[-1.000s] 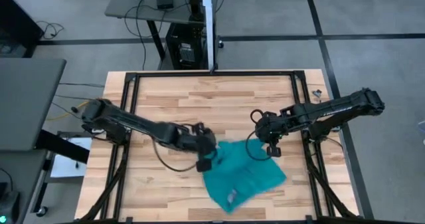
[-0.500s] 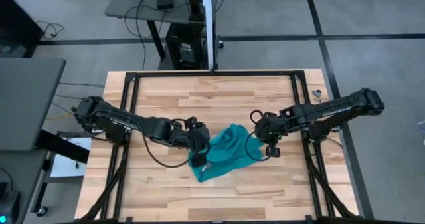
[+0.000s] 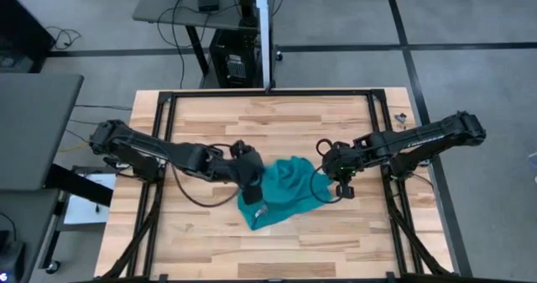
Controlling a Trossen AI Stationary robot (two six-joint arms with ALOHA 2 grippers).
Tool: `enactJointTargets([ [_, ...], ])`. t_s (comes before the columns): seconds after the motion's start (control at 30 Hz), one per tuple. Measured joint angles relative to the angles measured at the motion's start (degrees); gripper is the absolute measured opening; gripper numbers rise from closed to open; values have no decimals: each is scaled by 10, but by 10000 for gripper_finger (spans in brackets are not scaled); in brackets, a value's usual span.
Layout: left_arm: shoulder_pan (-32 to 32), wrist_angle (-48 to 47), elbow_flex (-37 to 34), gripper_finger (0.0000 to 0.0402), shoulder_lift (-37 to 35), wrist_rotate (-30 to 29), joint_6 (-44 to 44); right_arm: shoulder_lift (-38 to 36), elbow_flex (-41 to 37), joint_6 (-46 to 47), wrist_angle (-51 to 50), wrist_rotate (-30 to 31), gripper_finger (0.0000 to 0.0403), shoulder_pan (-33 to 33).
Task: Roll towel
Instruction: Fold the blue towel in half
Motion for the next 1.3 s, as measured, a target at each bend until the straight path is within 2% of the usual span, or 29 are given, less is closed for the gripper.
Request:
enactJointTargets([
  [0.13,-5,-47,1,1,-65,-81,-29,-6,0,16,-23,10,0,-1],
  [0.3,0,-177,1,0,-149,-240,-104,-33,0,91,-41,123,0,-36],
  [0.37,15,-241,1,0,-180,-282,-141,-44,0,110,-28,170,0,-65],
  [0.43,39,-297,-4,0,-202,-302,-177,-48,1,107,-1,195,0,-104],
  [0.57,97,-371,-42,0,-237,-303,-211,-25,1,63,48,196,0,-196],
  [0.77,167,-394,-128,0,-269,-303,-219,48,1,33,98,191,8,-308],
  [0.9,201,-395,-169,10,-273,-271,-206,86,1,30,138,161,51,-371],
  [1.07,223,-396,-161,67,-273,-180,-133,100,34,30,110,77,137,-461],
  [1.13,223,-384,-145,91,-273,-136,-122,94,55,40,94,11,172,-489],
  [1.2,215,-337,-138,111,-278,-81,-113,82,60,63,108,-97,202,-494],
  [1.27,198,-288,-145,124,-281,-13,-81,74,52,74,156,-189,225,-465],
  [1.3,189,-263,-154,127,-281,16,-69,73,47,84,186,-208,232,-440],
])
